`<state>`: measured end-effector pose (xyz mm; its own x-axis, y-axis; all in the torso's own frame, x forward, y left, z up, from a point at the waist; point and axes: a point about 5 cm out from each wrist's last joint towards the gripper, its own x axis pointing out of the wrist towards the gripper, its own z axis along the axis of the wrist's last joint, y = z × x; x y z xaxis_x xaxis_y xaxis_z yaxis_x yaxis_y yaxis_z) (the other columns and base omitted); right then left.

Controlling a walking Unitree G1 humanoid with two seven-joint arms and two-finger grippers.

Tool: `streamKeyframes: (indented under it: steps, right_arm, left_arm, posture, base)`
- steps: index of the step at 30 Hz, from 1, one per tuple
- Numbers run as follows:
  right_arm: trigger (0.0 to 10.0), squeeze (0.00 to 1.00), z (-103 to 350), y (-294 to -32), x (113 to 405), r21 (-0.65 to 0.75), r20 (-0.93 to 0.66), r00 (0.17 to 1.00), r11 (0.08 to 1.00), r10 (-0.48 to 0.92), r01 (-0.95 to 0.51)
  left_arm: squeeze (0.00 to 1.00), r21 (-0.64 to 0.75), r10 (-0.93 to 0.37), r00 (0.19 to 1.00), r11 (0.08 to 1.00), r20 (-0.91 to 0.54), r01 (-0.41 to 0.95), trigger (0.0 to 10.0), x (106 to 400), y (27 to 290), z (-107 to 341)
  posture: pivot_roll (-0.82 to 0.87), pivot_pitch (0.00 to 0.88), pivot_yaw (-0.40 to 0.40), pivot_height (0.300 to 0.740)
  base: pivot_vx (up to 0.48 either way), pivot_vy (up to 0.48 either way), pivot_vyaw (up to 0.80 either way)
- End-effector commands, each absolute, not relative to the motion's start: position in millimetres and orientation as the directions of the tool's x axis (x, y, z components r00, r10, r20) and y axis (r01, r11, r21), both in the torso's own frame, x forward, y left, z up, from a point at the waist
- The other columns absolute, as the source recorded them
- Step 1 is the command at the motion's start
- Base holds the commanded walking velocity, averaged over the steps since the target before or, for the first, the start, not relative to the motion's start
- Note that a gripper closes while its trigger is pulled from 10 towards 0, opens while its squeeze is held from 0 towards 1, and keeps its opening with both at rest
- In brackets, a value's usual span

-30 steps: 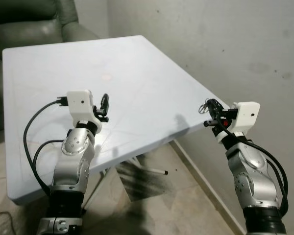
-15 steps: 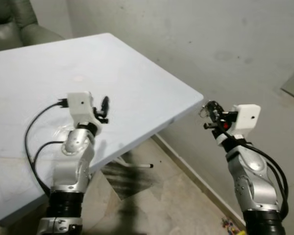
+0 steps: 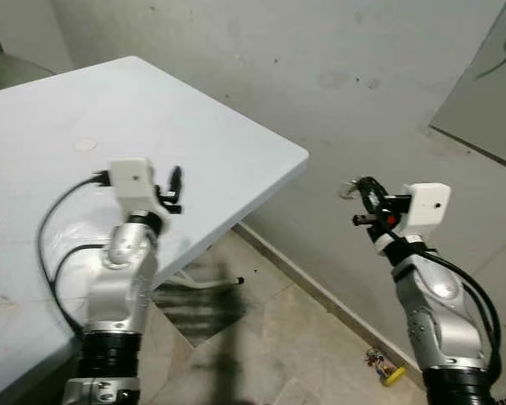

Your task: Hang keys on a hook

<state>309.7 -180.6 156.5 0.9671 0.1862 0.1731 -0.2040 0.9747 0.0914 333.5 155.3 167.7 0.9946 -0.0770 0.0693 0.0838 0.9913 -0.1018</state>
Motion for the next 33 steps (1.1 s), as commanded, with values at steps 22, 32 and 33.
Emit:
streamKeyframes:
  steps: [22,32,33]
  right_arm:
    - [10.0,0.0,163.5,-181.3,310.3,0.088,0.187,0.966,0.977,0.177,-0.196]
    - [10.0,0.0,164.6,-181.7,310.6,0.084,0.192,0.966,0.978,0.175,-0.194]
    - [10.0,0.0,164.5,-182.0,310.4,0.082,0.191,0.966,0.978,0.175,-0.193]
  left_arm:
    - [0.0,-0.085,-0.121,0.988,0.988,0.096,0.13,10.0,327.0,149.9,171.4]
    - [0.0,-0.058,-0.206,0.975,0.976,0.089,0.212,10.0,324.6,141.6,170.7]
    - [0.0,-0.055,-0.211,0.974,0.975,0.087,0.216,10.0,324.2,141.5,170.4]
  posture:
    - [0.05,0.093,-0.049,0.74]
    - [0.05,0.089,-0.05,0.74]
    - [0.05,0.089,-0.05,0.74]
  base:
    - [0.0,0.0,-0.55]
    - [0.0,0.0,-0.54]
    - [0.0,0.0,-0.54]
